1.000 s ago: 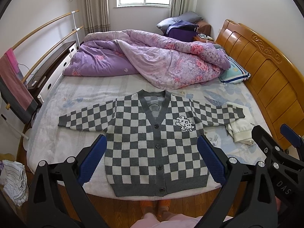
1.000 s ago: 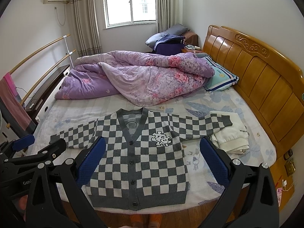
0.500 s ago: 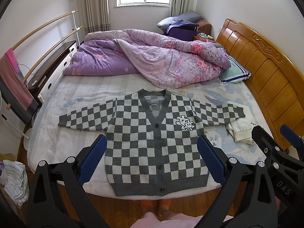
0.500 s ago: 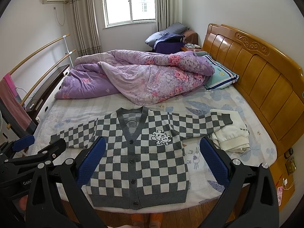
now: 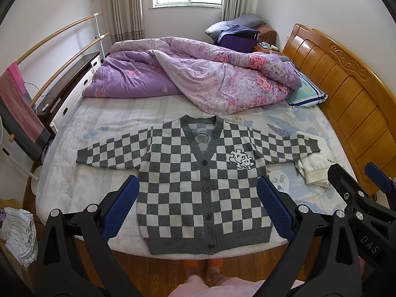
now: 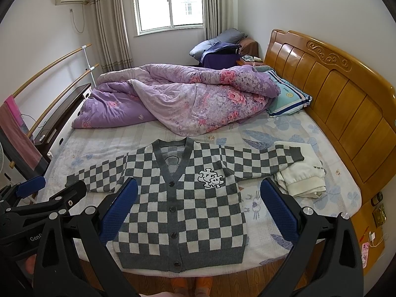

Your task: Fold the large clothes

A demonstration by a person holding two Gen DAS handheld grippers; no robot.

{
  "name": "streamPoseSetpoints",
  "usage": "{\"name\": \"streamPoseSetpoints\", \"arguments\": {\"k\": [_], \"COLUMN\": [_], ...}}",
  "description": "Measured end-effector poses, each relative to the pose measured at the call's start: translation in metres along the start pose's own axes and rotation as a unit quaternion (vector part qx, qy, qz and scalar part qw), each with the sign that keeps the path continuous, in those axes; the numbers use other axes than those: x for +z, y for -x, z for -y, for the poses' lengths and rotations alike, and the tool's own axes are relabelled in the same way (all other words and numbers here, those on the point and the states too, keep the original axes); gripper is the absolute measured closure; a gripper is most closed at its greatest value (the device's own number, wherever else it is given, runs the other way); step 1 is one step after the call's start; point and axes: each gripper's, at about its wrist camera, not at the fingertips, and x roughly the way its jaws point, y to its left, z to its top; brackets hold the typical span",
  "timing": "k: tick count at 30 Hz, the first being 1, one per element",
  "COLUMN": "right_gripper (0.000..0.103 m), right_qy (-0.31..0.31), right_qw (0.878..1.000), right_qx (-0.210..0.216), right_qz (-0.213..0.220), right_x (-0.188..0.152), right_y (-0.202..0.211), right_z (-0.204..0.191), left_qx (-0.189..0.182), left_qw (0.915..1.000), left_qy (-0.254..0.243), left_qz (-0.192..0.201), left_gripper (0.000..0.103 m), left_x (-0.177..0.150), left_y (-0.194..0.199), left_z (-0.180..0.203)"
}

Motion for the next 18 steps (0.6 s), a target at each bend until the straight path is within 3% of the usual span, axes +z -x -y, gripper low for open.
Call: {"name": "streamPoseSetpoints", "arguments": {"k": [12,18], "right_gripper": [0.007,0.007], "right_qy": [-0.002,-0.001], "right_qw": [1.0,1.0], "right_qx": [0.001,0.004], "right_qz": [-0.003,-0.006], "right_x": [0.0,-0.016], "right_y": [-0.001,0.0], "right_z": [0.0,-0.005], "left_qx": [0.0,0.001], "left_qw": [1.0,1.0], "left_qy": [0.0,0.001], "left_qz": [-0.002,-0.003], "left_gripper": [0.007,0.007], "left_x": [0.0,0.0], "left_y": [-0.001,-0.001], "left_z": [0.001,0.001]}}
